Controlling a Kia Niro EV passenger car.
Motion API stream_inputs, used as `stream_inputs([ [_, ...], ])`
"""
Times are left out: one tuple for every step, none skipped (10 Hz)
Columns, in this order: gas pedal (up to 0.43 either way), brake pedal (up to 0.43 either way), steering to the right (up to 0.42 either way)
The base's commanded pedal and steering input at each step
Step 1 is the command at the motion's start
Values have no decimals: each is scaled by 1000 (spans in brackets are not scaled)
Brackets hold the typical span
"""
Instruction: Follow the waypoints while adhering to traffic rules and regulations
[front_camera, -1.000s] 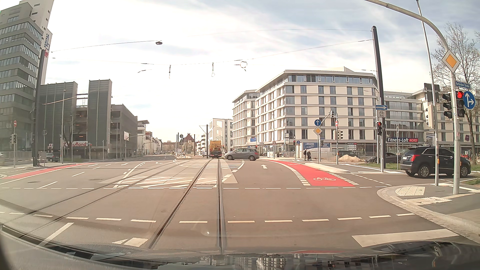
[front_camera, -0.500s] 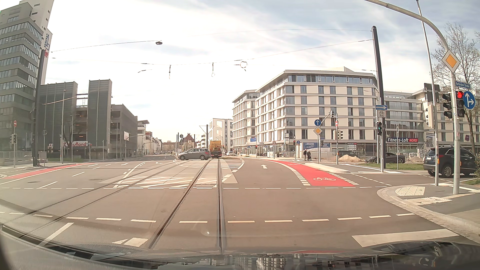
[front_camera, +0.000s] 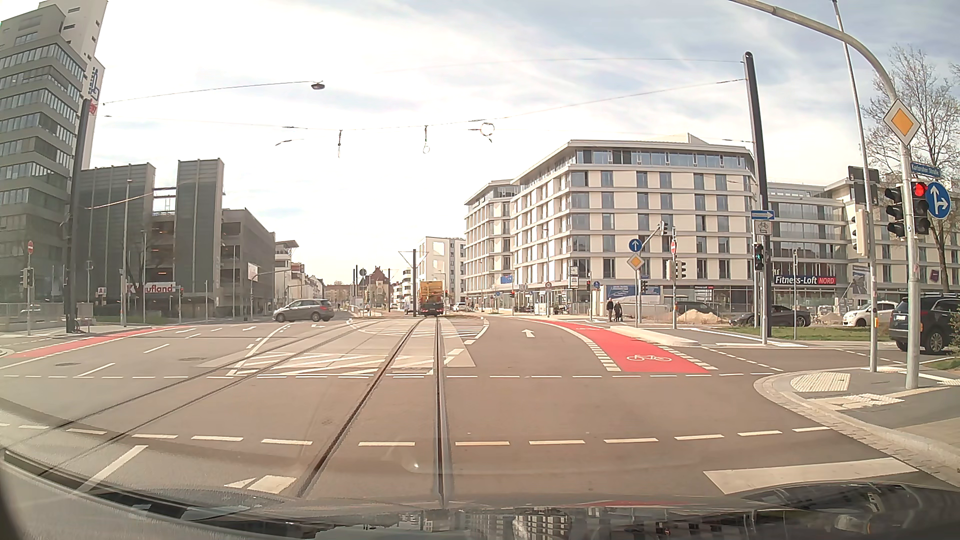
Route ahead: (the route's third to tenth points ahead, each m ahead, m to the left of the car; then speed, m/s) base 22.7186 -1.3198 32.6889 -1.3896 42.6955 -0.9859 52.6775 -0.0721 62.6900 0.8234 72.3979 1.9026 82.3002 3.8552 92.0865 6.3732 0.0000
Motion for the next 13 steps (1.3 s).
stream_inputs([
  [0,201,61],
  [0,201,61],
  [0,201,61],
  [0,201,61],
  [0,201,61],
  [0,201,61],
  [0,201,61],
  [0,201,61],
  [0,201,61],
  [0,201,61],
  [0,201,61],
  [0,201,61],
  [0,201,61],
])
